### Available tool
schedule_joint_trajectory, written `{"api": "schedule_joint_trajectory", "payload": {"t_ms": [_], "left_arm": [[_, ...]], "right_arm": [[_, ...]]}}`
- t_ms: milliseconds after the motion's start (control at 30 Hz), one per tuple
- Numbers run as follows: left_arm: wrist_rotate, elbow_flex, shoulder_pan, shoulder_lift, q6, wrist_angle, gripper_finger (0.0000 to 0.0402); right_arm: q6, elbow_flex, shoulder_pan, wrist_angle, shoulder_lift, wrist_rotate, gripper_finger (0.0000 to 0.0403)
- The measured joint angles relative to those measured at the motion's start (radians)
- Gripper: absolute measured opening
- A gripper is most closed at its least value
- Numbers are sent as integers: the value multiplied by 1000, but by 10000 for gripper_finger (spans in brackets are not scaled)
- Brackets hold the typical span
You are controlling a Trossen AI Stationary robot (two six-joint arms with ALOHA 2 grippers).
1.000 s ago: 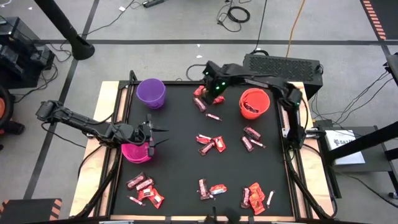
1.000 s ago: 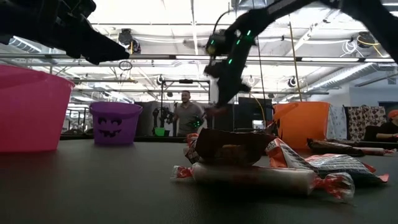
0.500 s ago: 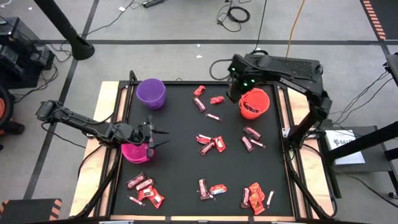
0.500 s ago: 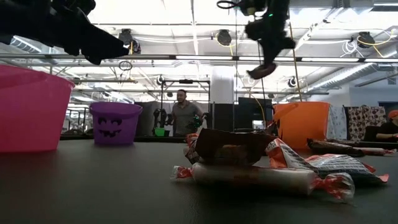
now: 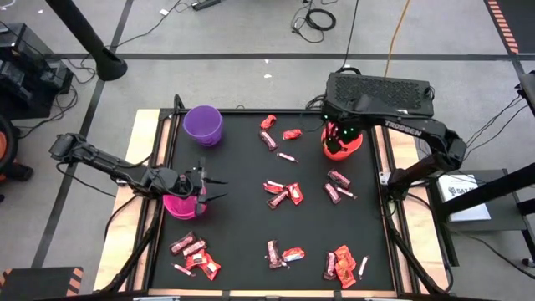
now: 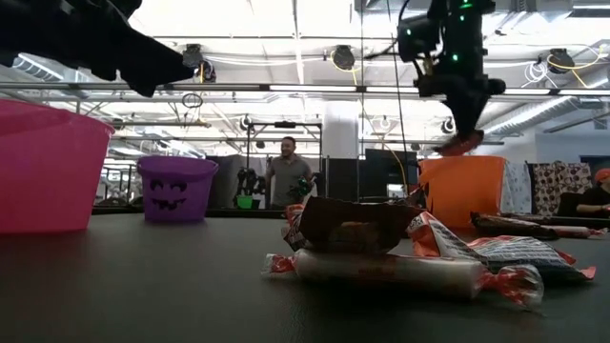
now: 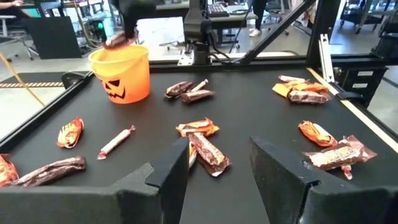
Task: Sort candy by brand, put in halloween buckets
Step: Put the brown candy into the orange bucket
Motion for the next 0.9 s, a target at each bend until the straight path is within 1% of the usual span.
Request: {"api": "schedule_joint_trajectory", "payload": {"t_ms": [167,533,633,767,900], "left_arm": [[0,0,0,7,1,3,176],[0,0,0,17,10,2,176],[0,0,0,19,9,-1,176],[0,0,0,19,7,2,176],[0,0,0,19,7,3,176]], "right_arm": [[-1,-48,-2,0,6,-9,4],[5,-17,-2,0,5,-1,8],[6,6,-2,-1,5,22,29],[6,44,-2,0,5,17,83],[22,78,-1,1,5,-61,137]]}}
